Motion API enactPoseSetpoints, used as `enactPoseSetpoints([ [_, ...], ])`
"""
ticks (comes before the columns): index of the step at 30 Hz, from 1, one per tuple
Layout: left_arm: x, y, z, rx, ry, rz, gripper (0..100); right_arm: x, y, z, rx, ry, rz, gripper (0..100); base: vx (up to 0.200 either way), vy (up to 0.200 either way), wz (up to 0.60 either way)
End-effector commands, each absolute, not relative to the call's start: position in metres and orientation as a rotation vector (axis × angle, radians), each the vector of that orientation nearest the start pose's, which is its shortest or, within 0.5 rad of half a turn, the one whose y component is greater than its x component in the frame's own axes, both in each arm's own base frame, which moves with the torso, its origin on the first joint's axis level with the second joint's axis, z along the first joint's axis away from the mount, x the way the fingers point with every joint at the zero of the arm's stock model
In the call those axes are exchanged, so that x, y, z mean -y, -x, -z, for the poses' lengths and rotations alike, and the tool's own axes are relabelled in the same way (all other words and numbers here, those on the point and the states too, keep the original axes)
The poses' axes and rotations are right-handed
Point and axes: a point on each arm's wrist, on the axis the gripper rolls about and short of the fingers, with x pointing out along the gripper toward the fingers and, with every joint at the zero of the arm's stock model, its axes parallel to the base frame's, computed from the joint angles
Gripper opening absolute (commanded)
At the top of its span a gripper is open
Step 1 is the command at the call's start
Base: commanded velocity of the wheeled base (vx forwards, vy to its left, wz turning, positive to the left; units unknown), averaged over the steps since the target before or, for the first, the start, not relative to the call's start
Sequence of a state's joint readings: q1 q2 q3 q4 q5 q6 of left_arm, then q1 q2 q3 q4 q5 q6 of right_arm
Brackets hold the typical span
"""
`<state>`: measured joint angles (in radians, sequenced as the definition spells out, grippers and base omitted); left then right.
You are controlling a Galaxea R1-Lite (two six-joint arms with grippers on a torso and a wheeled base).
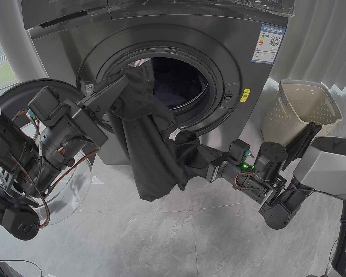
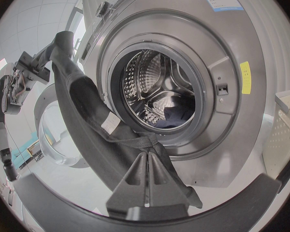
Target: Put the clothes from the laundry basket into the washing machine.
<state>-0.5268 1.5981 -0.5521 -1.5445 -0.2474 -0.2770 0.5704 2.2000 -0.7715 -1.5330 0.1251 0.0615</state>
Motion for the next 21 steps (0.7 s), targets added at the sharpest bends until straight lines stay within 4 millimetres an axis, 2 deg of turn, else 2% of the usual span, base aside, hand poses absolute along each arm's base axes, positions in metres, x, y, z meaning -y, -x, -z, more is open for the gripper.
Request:
enactPoseSetpoints([
  [1, 0.131, -0.213, -0.238, 0.408, 0.331, 0.830, 0, -0.213, -0.320, -0.054, -0.012, -0.056, -0.706, 100, 0.000, 0.000, 0.00],
  [5, 0.131, -0.210, -0.240, 0.417, 0.334, 0.842, 0, -0.219, -0.325, -0.039, -0.032, -0.042, -0.716, 100, 0.000, 0.000, 0.00],
  [9, 0.131, -0.209, -0.241, 0.420, 0.336, 0.844, 0, -0.225, -0.333, -0.032, -0.031, -0.039, -0.717, 100, 0.000, 0.000, 0.00],
  [10, 0.131, -0.209, -0.240, 0.416, 0.336, 0.847, 0, -0.227, -0.340, -0.028, -0.020, -0.042, -0.715, 100, 0.000, 0.000, 0.00],
  [16, 0.132, -0.208, -0.241, 0.417, 0.337, 0.849, 0, -0.239, -0.363, -0.034, 0.065, -0.060, -0.728, 100, 0.000, 0.000, 0.00],
  [21, 0.132, -0.209, -0.240, 0.414, 0.336, 0.850, 0, -0.245, -0.366, -0.038, 0.074, -0.060, -0.771, 100, 0.000, 0.000, 0.00],
])
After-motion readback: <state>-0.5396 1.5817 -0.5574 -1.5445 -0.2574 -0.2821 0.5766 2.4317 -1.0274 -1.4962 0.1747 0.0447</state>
